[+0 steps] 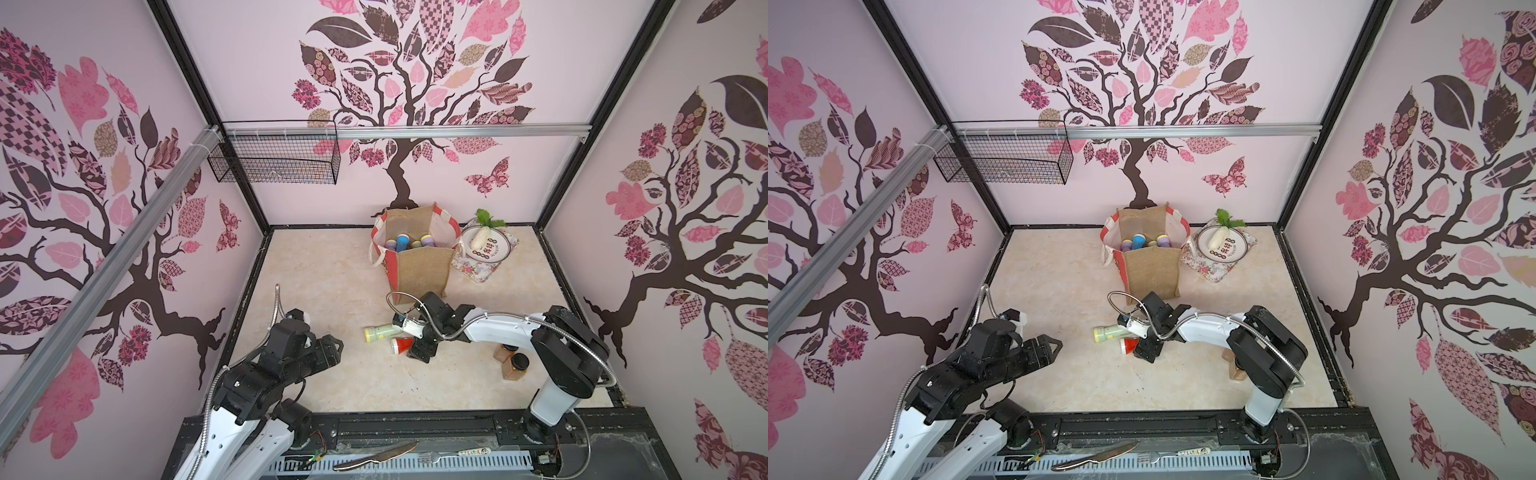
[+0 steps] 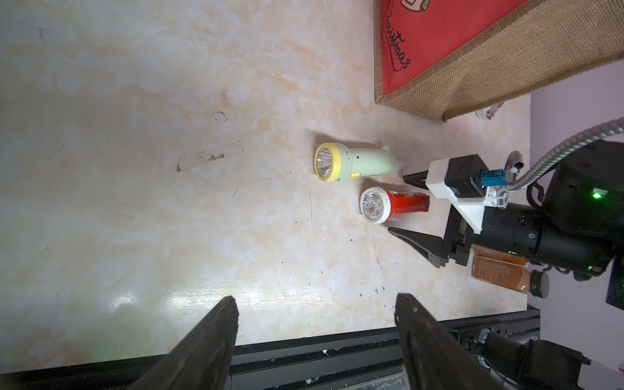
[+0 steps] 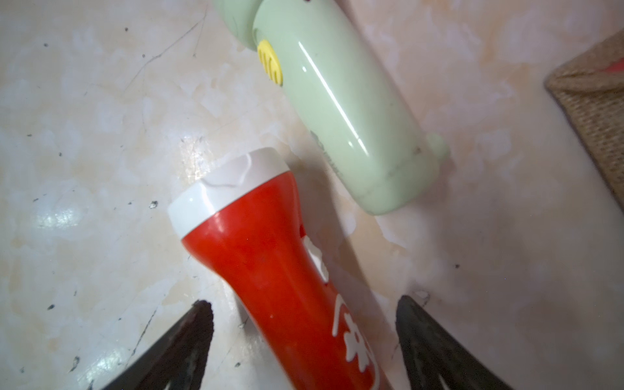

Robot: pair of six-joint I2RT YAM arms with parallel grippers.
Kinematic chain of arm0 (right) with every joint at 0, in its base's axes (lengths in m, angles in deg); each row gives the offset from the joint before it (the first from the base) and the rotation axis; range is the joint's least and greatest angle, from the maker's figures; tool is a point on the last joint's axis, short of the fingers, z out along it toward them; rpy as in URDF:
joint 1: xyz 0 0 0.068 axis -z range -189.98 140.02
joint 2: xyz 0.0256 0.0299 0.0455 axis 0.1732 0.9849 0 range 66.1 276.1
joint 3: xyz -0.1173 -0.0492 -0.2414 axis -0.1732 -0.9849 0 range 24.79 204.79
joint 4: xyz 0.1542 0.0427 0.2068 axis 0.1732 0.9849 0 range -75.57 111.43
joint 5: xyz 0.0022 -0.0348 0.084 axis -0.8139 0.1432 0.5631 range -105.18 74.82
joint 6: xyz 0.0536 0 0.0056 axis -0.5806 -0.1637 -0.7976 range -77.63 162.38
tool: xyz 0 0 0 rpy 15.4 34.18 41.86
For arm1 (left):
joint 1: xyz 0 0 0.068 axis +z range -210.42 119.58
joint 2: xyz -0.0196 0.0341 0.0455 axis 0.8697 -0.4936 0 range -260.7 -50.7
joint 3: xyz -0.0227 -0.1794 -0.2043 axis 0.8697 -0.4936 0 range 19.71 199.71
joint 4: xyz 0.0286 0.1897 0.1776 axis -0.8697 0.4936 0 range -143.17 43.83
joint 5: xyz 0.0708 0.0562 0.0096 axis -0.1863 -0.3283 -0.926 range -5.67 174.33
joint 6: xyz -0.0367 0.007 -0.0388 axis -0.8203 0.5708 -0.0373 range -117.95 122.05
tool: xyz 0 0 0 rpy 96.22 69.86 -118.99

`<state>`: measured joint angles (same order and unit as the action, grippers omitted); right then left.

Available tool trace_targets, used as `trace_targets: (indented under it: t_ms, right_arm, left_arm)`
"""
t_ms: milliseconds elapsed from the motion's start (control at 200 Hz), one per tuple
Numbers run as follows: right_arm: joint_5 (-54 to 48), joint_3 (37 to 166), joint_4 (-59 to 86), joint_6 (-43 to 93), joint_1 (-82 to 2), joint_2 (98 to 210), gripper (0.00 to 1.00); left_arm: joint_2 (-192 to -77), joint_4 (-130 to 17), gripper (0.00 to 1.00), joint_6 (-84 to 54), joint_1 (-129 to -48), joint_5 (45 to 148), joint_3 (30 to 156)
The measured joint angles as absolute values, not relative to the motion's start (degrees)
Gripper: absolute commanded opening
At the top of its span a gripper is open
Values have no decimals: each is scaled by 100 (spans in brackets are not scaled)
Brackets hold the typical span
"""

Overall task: Put the flashlights into the tote bags
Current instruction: Pick up the flashlight from the center of the board.

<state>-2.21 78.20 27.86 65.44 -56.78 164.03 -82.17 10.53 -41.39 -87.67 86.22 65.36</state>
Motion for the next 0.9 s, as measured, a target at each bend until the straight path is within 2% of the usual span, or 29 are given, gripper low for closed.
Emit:
trace_targets:
  t_ms: [355, 550, 790, 900]
  right_arm:
    - [-282, 7820, 2788, 6518, -5680, 16405, 70]
    - [-321, 7820, 2788, 6507, -5680, 16401, 67]
    - [-374, 7783, 2803, 6540, -5680, 16385, 53]
    - [-404, 7770, 2814, 6564, -5680, 16385, 40]
  left_arm:
    - [-8077, 1106, 76, -4152, -8767, 8596, 6536]
    - [-8055, 1106, 76, -4172, -8767, 8596, 6536]
    - [-7950, 1110, 76, -4242, -8767, 8596, 6536]
    - [-7906, 1127, 76, -4281, -8767, 8593, 6536]
